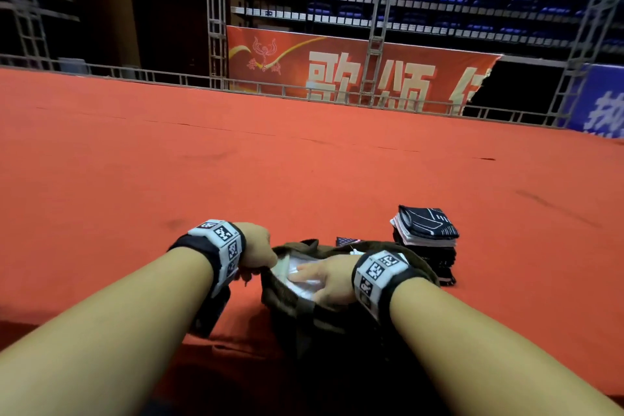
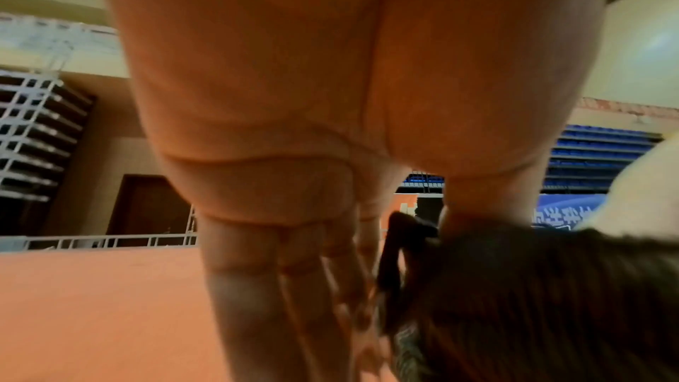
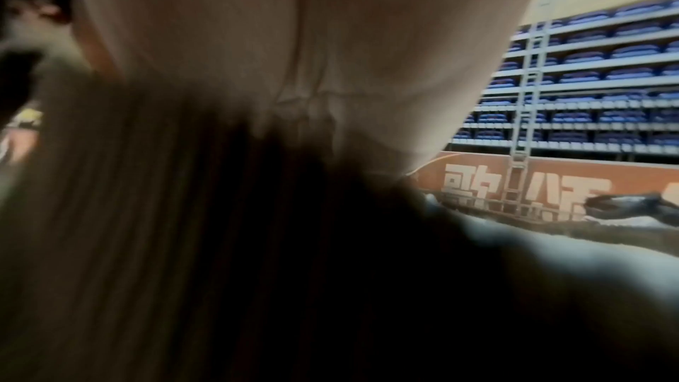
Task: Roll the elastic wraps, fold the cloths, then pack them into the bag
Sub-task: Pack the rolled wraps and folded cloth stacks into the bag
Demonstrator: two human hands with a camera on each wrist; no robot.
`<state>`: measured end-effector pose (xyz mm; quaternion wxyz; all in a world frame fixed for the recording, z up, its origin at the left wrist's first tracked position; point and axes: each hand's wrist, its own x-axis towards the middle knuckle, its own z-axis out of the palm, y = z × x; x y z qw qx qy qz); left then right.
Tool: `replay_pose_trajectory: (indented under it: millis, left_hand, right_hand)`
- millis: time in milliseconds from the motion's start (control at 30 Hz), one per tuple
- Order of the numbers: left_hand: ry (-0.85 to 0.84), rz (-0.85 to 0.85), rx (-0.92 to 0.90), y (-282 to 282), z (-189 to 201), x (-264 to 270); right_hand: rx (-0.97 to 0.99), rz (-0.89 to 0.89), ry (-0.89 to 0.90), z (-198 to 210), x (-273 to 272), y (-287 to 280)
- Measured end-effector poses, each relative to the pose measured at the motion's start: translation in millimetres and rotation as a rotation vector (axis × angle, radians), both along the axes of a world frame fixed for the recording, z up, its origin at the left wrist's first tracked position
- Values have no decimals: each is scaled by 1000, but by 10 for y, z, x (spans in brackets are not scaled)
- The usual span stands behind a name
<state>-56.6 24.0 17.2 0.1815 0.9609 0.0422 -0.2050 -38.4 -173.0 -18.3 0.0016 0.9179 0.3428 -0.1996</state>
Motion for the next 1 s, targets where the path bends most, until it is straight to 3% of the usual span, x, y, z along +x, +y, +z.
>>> replay_pose_trajectory:
  millis: [100,267,433,500,633,800,1000]
  left_hand:
    - [-144,-82,151,-37,25,90]
    - [-206,-177,38,-204,88,223]
    - [-270,-83,-193,-379,261,487]
    - [-262,-15,-348,-468,314,631]
    - [-213,76,-586,-692,371,962]
    - [-70,191,-798,-984,286,1354]
    - [64,339,-931,-1145,94,1786]
  right_hand:
    - [29,-78,32,225,82,-34]
    - [-33,-58,-36,105,80,51]
    - [-8,5,51,288,162,-17]
    - [162,-86,168,370,252,-132]
    - [725,-449,515,583,530,-477]
    - [986,-757,388,741,1018,-832]
    - [1241,-965,442,471,1545,-876]
